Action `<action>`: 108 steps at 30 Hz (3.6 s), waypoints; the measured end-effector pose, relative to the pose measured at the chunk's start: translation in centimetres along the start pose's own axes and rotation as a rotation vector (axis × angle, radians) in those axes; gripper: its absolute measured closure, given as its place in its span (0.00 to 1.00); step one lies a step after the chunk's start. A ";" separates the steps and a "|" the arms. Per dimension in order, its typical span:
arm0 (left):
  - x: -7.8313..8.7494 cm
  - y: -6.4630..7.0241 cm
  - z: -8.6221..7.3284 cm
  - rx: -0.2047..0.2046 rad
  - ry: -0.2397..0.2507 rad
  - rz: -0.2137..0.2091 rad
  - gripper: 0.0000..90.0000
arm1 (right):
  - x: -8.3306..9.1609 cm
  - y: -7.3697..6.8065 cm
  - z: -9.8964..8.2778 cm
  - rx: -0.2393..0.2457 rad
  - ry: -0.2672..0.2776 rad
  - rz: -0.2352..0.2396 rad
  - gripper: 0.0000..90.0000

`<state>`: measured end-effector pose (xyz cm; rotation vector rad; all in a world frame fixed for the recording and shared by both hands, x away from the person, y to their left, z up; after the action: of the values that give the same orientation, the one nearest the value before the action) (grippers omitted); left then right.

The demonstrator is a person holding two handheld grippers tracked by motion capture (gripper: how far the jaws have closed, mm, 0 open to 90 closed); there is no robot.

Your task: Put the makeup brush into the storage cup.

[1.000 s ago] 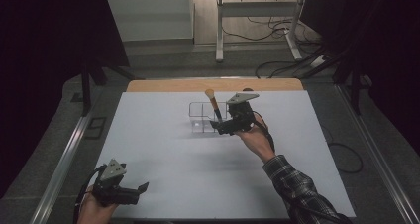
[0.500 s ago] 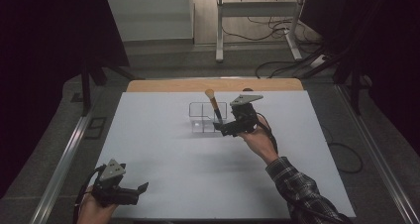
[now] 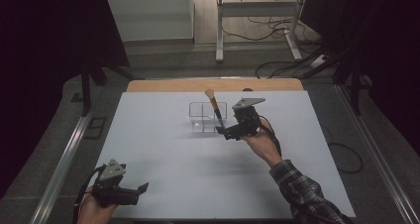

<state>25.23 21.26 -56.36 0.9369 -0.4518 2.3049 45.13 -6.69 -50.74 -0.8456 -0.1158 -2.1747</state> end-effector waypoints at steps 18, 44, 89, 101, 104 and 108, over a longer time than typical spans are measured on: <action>0.1 0.0 0.1 -0.002 0.006 0.001 0.00 | 0.9 -0.2 -0.9 0.022 -0.018 -0.002 0.02; 0.1 0.3 0.1 -0.016 0.007 -0.011 0.00 | 2.9 -0.9 -1.6 0.032 -0.016 0.016 0.02; 0.1 0.3 0.0 -0.022 0.001 0.000 0.00 | 6.1 -0.4 -4.2 0.028 -0.031 0.010 0.02; 0.1 0.3 0.0 -0.023 0.001 0.002 0.00 | 6.8 -0.3 -4.9 0.028 -0.038 0.006 0.01; 0.1 0.2 0.0 -0.022 0.002 0.003 0.00 | 6.9 -0.2 -5.0 0.026 -0.040 0.005 0.01; 0.1 0.2 0.0 -0.021 0.003 0.004 0.00 | 7.1 -0.2 -5.3 0.022 -0.042 0.006 0.01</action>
<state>25.01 21.12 -56.25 0.9228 -0.4762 2.3001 38.85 -12.93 -50.50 -0.8784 -0.1573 -2.1472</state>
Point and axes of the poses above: each handheld gripper's, and its own axes: x roughly backward along the jaws, z roughly out of its top, y roughly to its right, the point moved 10 cm from there along -x, roughly forward along the jaws, and after that the axes turned 11 degrees about -x, right-handed, at the moved point
